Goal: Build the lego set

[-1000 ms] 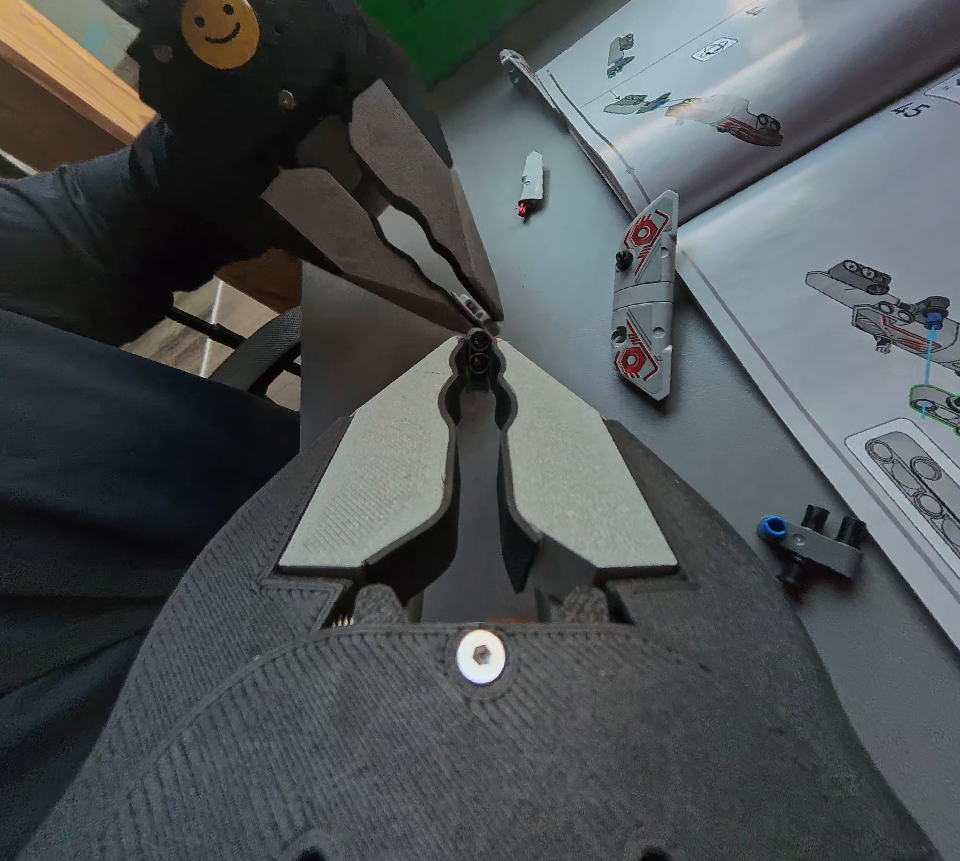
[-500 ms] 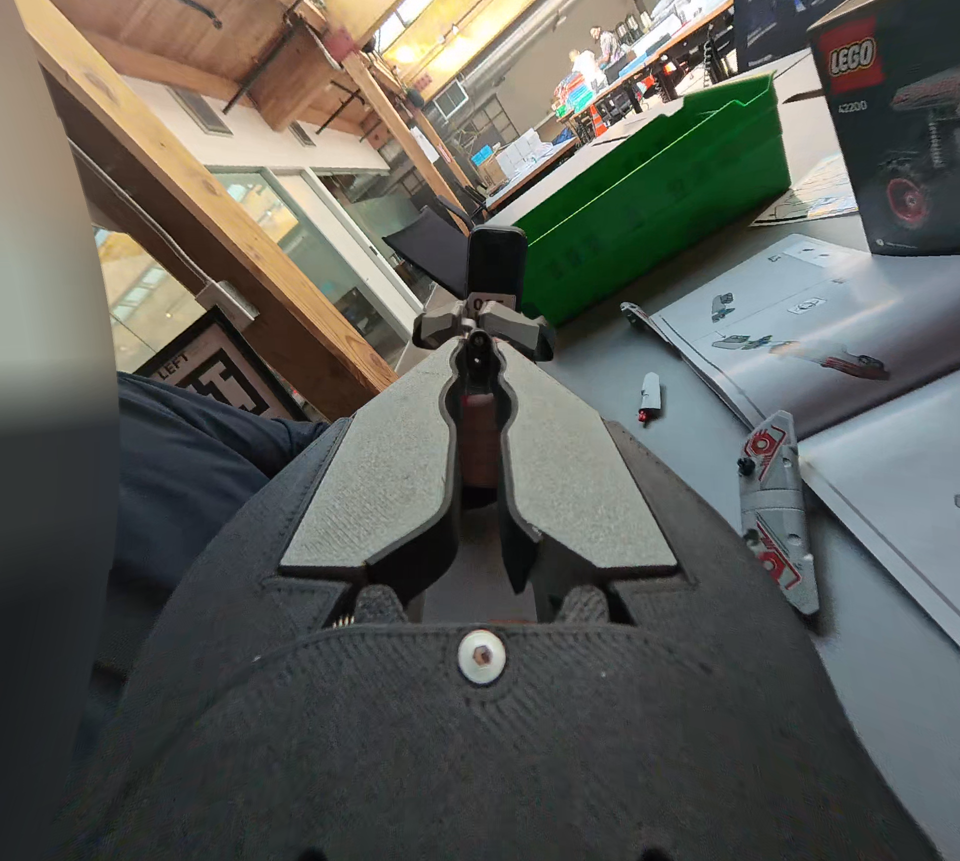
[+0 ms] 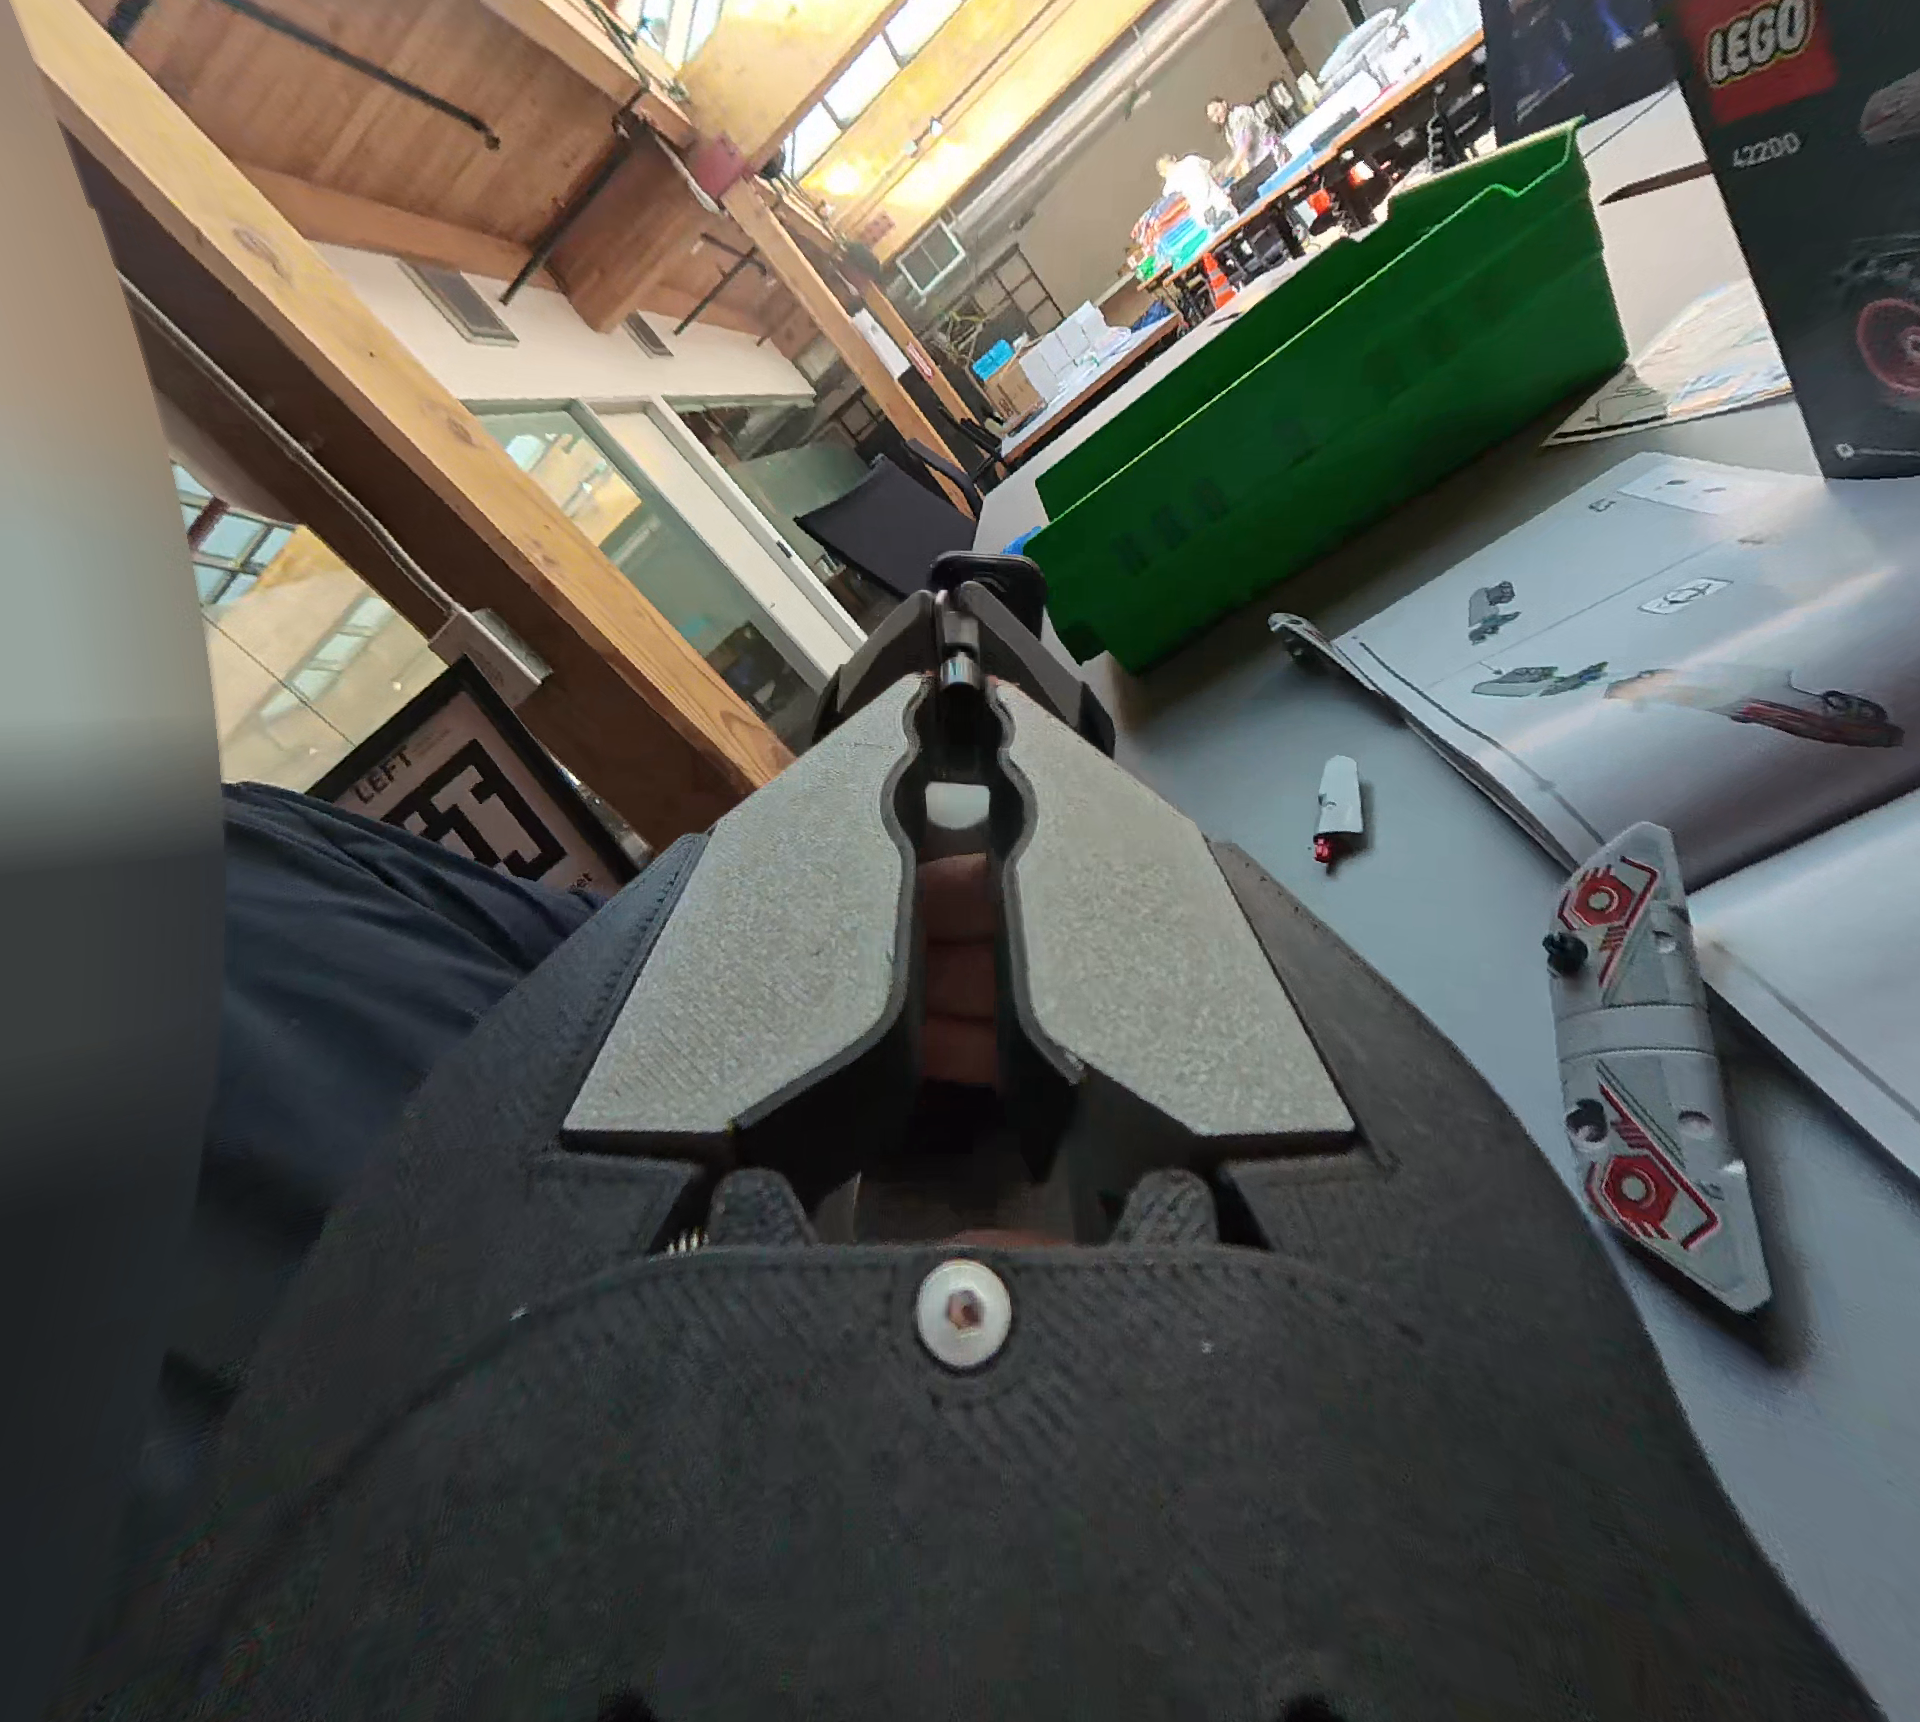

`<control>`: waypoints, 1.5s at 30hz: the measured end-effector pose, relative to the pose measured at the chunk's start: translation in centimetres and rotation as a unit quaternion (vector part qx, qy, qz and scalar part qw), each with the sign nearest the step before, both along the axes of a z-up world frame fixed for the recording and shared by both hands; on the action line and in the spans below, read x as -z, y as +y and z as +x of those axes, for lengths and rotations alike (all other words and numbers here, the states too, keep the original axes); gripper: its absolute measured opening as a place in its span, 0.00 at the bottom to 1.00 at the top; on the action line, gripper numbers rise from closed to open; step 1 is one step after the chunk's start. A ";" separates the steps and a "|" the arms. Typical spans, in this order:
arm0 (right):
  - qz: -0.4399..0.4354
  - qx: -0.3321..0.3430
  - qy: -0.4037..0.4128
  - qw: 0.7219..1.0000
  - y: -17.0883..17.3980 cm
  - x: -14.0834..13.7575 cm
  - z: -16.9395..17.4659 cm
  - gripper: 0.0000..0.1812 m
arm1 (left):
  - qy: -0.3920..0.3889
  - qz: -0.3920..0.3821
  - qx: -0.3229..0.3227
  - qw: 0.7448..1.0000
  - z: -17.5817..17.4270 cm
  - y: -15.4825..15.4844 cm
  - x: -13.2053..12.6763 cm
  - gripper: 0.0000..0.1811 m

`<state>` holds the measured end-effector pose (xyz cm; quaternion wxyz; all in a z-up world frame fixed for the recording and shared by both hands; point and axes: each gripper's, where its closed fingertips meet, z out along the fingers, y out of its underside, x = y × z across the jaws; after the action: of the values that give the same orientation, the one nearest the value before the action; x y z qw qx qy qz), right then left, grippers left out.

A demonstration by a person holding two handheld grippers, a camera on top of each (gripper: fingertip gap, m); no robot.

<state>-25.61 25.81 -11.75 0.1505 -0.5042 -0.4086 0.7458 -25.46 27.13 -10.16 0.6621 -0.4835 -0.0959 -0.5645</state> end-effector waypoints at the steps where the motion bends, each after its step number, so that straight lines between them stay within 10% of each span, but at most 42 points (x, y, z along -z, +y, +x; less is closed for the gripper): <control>1: 0.004 0.001 0.004 1.000 0.0 0.0 0.1 0.02 | 0.003 0.002 0.002 1.000 0.1 -0.1 -0.1 0.00; 26: 0.050 -0.007 -0.060 0.997 0.2 3.0 0.1 0.02 | 0.146 -0.111 0.064 0.981 -0.1 -0.5 3.8 0.00; 45: 0.192 -0.019 -0.118 0.974 -1.0 5.9 0.3 0.02 | 0.338 -0.169 0.181 0.908 1.4 -2.2 8.3 0.00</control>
<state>-25.30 24.84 -17.67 0.1810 -0.5424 -0.5688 0.5912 -24.05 24.89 -18.44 0.4500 -0.7591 0.1284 -0.4526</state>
